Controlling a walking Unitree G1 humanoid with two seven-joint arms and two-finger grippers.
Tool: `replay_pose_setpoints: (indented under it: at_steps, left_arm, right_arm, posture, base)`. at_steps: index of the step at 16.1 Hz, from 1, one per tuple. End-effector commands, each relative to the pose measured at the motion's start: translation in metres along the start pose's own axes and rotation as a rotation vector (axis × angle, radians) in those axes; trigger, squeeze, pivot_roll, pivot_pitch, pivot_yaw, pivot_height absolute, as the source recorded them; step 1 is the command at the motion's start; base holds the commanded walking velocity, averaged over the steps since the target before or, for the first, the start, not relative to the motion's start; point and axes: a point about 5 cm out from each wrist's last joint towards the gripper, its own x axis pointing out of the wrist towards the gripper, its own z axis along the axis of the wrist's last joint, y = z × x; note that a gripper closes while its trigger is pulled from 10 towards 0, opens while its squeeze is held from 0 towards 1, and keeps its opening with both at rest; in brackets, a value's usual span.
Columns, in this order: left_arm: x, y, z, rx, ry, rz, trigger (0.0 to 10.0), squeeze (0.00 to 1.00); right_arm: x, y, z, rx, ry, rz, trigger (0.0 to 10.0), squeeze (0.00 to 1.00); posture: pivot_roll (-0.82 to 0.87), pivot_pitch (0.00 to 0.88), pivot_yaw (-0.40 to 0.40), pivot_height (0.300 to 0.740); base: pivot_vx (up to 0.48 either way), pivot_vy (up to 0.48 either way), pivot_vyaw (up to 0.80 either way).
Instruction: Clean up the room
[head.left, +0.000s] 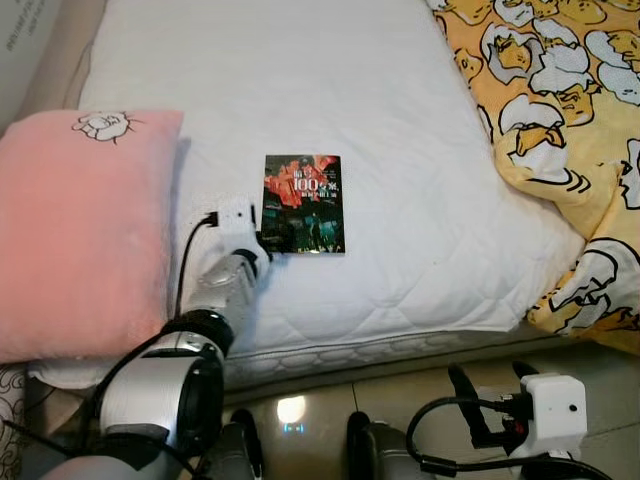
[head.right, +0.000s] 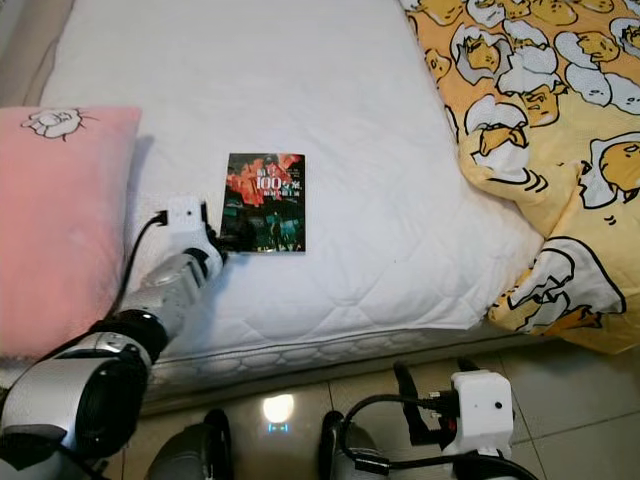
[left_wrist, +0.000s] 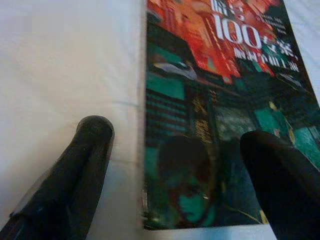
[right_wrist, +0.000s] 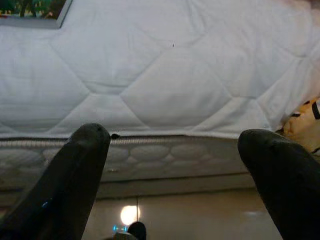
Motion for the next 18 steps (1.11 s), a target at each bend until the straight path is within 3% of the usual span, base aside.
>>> replay_pose_setpoints:
  at_steps: [1,5,8,9,11,12,15,16,18]
  left_arm:
    - [-0.002,-0.003,-0.015,0.019,0.06,-0.009,10.0,0.0]
    - [-0.003,-0.006,-0.024,0.056,0.095,0.008,10.0,0.0]
    - [-0.002,-0.025,-0.028,-0.142,0.099,-0.1,10.0,0.0]
    - [-0.001,-0.036,-0.028,-0.131,0.096,-0.167,10.0,0.0]
    - [-0.004,-0.051,-0.041,-0.033,0.156,-0.256,10.0,0.0]
    - [-0.005,-0.049,-0.048,0.012,0.175,-0.236,0.0,0.24]
    - [-0.007,-0.052,-0.053,0.019,0.2,-0.248,0.0,0.21]
    - [-0.007,-0.054,-0.053,-0.012,0.208,-0.253,0.0,0.0]
    - [-0.006,-0.055,-0.052,-0.115,0.207,-0.235,0.0,0.0]
  right_arm:
    - [-0.002,0.0,0.0,0.006,0.014,-0.002,10.0,0.0]
    - [-0.004,0.001,-0.003,0.01,0.031,-0.002,10.0,0.0]
    - [-0.003,0.002,-0.004,0.012,0.036,-0.001,10.0,0.0]
    - [-0.001,0.002,-0.003,0.012,0.035,-0.001,10.0,0.0]
    - [0.001,0.0,-0.003,0.012,0.035,-0.005,10.0,0.0]
    - [0.002,0.001,-0.004,0.013,0.033,-0.003,10.0,0.0]
    - [0.004,0.003,-0.004,0.015,0.03,-0.001,10.0,0.0]
    - [0.004,0.004,-0.004,0.018,0.031,0.0,10.0,0.0]
    - [0.006,0.004,-0.005,0.021,0.031,-0.001,10.0,0.0]
  posture:
    - [-0.29,0.285,-0.044,0.74]
    - [-0.29,0.282,-0.044,0.74]
    - [-0.29,0.278,-0.043,0.74]
    - [-0.29,0.275,-0.042,0.74]
    - [-0.28,0.27,-0.041,0.74]
    - [-0.28,0.268,-0.039,0.74]
    - [-0.28,0.268,-0.037,0.74]
    - [-0.28,0.267,-0.035,0.74]
    - [-0.28,0.264,-0.032,0.74]
  base:
    - [0.0,0.0,0.0]
    - [0.0,0.0,0.0]
    - [0.0,0.0,0.0]
    - [0.0,0.0,0.0]
    - [0.0,0.0,0.0]
    - [0.0,0.0,0.0]
    - [0.0,0.0,0.0]
    - [0.0,0.0,0.0]
    - [0.0,0.0,0.0]
